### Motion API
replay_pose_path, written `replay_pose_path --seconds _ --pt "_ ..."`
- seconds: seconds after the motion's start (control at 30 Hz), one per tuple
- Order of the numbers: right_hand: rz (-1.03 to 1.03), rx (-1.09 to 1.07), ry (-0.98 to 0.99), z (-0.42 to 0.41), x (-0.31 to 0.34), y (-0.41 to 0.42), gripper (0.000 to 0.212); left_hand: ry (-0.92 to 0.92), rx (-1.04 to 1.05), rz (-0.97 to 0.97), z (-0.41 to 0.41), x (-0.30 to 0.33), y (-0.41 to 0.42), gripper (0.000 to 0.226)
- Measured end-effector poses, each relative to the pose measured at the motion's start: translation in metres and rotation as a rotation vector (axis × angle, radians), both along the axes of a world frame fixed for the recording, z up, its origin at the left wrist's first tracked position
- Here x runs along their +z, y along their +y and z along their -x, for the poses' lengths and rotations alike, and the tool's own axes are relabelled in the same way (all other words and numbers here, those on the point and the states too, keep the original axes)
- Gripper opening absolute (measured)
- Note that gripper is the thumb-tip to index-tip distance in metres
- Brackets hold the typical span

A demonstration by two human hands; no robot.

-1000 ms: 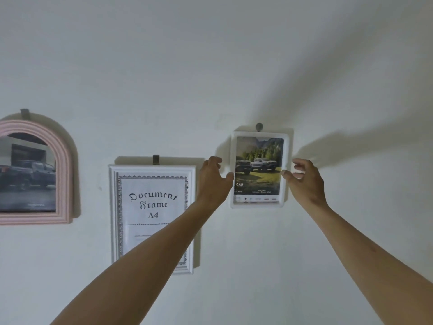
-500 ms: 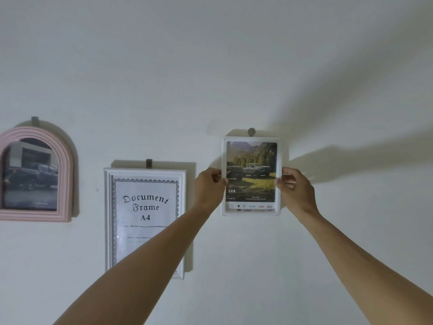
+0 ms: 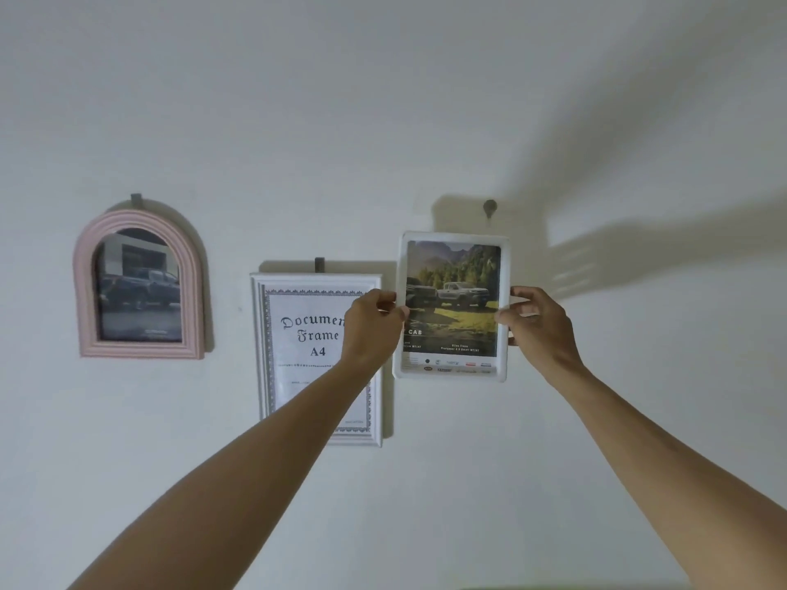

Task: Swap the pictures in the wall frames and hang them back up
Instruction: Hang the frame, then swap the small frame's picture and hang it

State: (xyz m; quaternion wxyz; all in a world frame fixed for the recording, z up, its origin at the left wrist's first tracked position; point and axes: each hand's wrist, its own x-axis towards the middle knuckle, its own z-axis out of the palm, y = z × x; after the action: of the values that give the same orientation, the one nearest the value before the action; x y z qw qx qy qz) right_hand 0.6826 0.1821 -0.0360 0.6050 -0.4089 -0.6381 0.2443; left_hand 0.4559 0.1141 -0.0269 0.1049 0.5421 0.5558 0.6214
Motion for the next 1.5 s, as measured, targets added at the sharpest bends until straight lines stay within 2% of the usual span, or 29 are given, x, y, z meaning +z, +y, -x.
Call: replay_pose_path --seconds 0.23,0.4,0.5,0.6,0.7,0.8,0.97,1.1,1.23,1.37,1.5 --pt "0.126 0.125 0.014 0.067 -0.049 -0.05 0.034 -0.046 0.04 0.093 0.068 -0.05 -0.056 0.027" --pt "0.238 0.208 -0.065 0.115 -0.104 -0.086 0.033 -0.151 0.023 0.25 0.122 -0.112 -0.098 0.024" --pt "0.313 0.249 -0.12 0.141 -0.146 -0.108 0.035 -0.191 0.01 0.373 0.156 -0.16 -0.122 0.033" --pt "0.406 0.286 -0.149 0.164 -0.193 -0.131 0.035 -0.256 -0.032 0.487 0.182 -0.205 -0.149 0.023" --pt "0.503 0.312 -0.184 0.183 -0.243 -0.155 0.034 -0.369 -0.084 0.578 0.201 -0.246 -0.182 0.024" --pt "0.618 0.31 -0.243 0.201 -0.295 -0.179 0.032 -0.385 -0.074 0.65 0.217 -0.286 -0.212 0.022" --pt "0.696 0.301 -0.496 0.23 -0.35 -0.225 0.039 -0.242 0.011 0.705 0.227 -0.332 -0.251 0.02" --pt "0.646 0.302 -0.527 0.26 -0.353 -0.248 0.047 -0.108 0.106 0.647 0.225 -0.344 -0.27 0.017" --pt "0.615 0.368 -0.443 0.289 -0.326 -0.256 0.037 -0.021 0.159 0.598 0.216 -0.347 -0.277 0.013" --pt "0.74 0.441 -0.245 0.304 -0.305 -0.251 0.045 0.175 0.16 0.53 0.201 -0.353 -0.279 0.014" --pt "0.77 0.397 -0.148 0.303 -0.303 -0.248 0.022 0.375 0.115 0.454 0.181 -0.366 -0.276 0.032"
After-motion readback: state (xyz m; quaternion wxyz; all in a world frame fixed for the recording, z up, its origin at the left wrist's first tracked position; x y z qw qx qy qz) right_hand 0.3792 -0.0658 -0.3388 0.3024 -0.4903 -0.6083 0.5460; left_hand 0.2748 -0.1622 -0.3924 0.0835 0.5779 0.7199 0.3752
